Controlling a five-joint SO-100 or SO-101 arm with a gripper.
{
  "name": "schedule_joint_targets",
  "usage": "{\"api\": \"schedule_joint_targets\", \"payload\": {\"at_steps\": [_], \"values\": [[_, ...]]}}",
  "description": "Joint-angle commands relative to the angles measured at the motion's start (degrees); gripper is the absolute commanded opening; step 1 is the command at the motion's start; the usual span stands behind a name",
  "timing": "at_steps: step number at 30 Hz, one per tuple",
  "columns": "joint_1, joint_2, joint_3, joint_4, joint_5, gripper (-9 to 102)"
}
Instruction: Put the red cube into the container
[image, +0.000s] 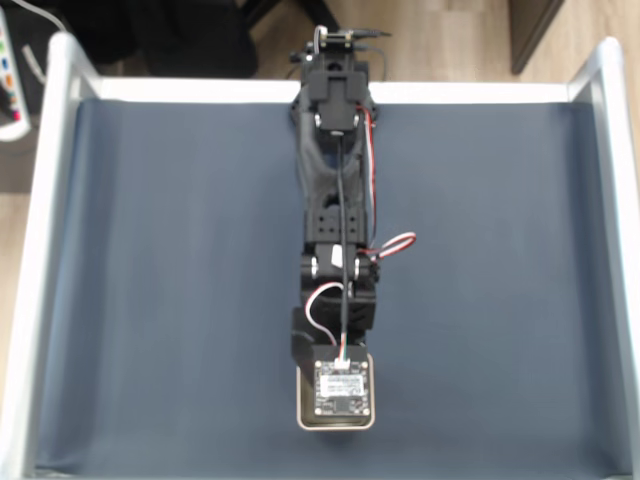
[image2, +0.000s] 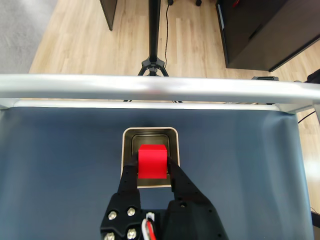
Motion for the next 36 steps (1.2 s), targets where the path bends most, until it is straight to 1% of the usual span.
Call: {"api": "schedule_joint_targets", "payload": {"at_steps": [1, 5, 7, 12, 19, 26, 32, 34, 36], "values": [[-0.7, -0.2, -3.6, -0.9, 0.2, 0], [-0.7, -1.1, -3.2, -3.1, 2.3, 2], [-0.8, -1.6, -3.1, -3.2, 2.3, 5], [-0.8, -2.0, -1.7, -3.2, 1.2, 5], [-1.0, -2.8, -0.9, -3.3, 2.3, 16], [-1.0, -2.7, -0.3, -3.3, 2.5, 21], [-1.0, -1.8, 0.2, -4.0, 3.1, 21], [-0.9, -0.6, 0.7, -4.1, 3.1, 19], [-0.8, 1.8, 2.2, -4.2, 2.8, 15]]}}
